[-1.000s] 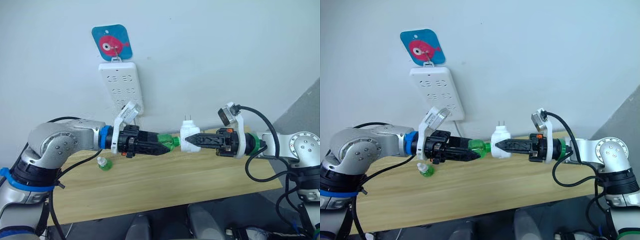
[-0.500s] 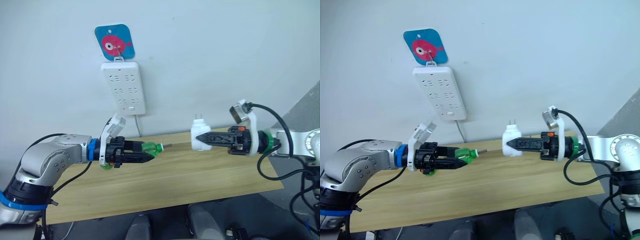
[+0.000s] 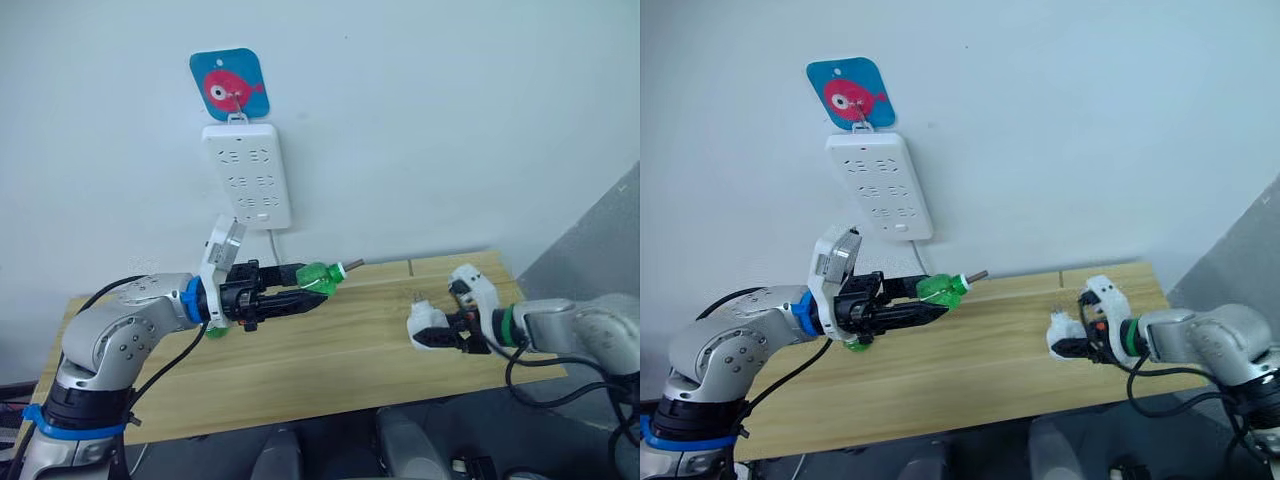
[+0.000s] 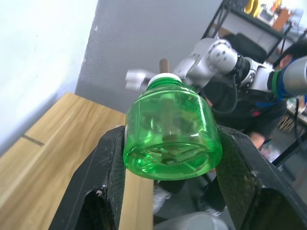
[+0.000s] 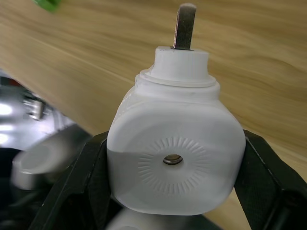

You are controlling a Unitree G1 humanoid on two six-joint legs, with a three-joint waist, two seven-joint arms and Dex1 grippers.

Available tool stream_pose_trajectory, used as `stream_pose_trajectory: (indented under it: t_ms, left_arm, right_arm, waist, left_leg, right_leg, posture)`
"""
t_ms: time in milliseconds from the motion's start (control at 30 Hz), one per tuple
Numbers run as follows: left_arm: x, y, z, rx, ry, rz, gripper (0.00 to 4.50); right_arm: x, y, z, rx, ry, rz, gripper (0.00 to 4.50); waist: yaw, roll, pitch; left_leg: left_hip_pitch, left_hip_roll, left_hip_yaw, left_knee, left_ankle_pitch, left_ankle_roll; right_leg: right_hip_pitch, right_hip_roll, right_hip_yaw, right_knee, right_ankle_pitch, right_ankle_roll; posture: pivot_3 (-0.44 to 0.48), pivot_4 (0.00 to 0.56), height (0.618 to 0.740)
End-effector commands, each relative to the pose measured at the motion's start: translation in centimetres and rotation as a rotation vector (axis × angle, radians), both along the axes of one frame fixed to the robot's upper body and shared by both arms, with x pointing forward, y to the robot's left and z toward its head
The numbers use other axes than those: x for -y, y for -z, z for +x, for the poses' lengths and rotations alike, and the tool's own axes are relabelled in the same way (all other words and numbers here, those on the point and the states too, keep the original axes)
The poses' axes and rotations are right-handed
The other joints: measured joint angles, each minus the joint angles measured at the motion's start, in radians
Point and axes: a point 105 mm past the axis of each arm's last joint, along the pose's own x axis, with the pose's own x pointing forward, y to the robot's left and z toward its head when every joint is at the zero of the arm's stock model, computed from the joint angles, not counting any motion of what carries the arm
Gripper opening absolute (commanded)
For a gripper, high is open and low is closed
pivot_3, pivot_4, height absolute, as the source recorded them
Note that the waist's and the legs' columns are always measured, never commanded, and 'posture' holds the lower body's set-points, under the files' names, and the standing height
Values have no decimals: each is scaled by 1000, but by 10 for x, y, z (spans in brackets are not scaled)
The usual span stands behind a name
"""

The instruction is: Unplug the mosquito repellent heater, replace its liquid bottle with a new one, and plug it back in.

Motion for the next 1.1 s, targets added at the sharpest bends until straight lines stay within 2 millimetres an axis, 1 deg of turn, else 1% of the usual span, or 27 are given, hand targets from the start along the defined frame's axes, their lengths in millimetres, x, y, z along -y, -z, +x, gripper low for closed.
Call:
stream_pose_trajectory:
  t_ms: [33,167,267,433,633,900,1033,1067,1100]
  left_arm:
    - [7,-5,-1,91,11,11,2275]
    - [9,-7,7,171,-45,17,2275]
    - [12,-7,6,221,-44,32,2275]
    - [17,-3,0,271,-23,58,2275]
    - [19,2,0,334,-35,77,2275]
    - [17,14,-1,377,-39,100,2275]
    - [17,19,-1,390,-39,101,2275]
    - [17,19,-1,389,-41,97,2275]
    - [17,20,-1,389,-42,95,2275]
  right_arm:
    - [9,13,18,77,11,-106,3040]
    - [24,28,32,76,87,-172,3040]
    - [32,36,39,62,125,-211,3040]
    - [38,40,42,22,162,-231,3040]
    - [57,45,45,-22,214,-305,3040]
    - [61,45,46,-51,222,-330,3040]
    - [58,40,50,-29,239,-317,4406]
    - [58,37,52,-20,246,-313,4500]
    - [58,34,53,-9,256,-307,4500]
  waist:
    - [1,-1,0]
    - [7,-1,3]
    - [11,-2,5]
    - [14,-1,10]
    - [17,-3,18]
    - [19,-4,26]
    - [19,-3,28]
    - [18,-3,30]
    - [18,-2,30]
  left_leg:
    - [0,0,0,0,0,0]
    - [0,0,0,0,0,0]
    - [0,0,0,0,0,0]
    - [0,0,0,0,0,0]
    - [0,0,0,0,0,0]
    - [0,0,-1,0,0,0]
    - [0,0,-1,0,0,0]
    - [0,0,-1,0,0,0]
    - [0,0,0,0,0,0]
  right_leg:
    - [0,0,0,0,0,0]
    - [0,0,0,0,1,-1]
    - [0,0,0,0,1,-1]
    - [0,0,0,0,1,-1]
    - [1,0,0,0,1,-1]
    - [1,0,0,0,1,-1]
    - [1,0,0,0,1,-1]
    - [1,0,0,0,1,-1]
    - [1,0,0,0,1,-1]
  posture:
    - [-147,186,740]
    - [-139,196,740]
    - [-130,203,740]
    - [-121,210,740]
    - [-113,220,740]
    - [-112,225,740]
    - [-118,225,740]
    - [-118,225,740]
    - [-118,225,740]
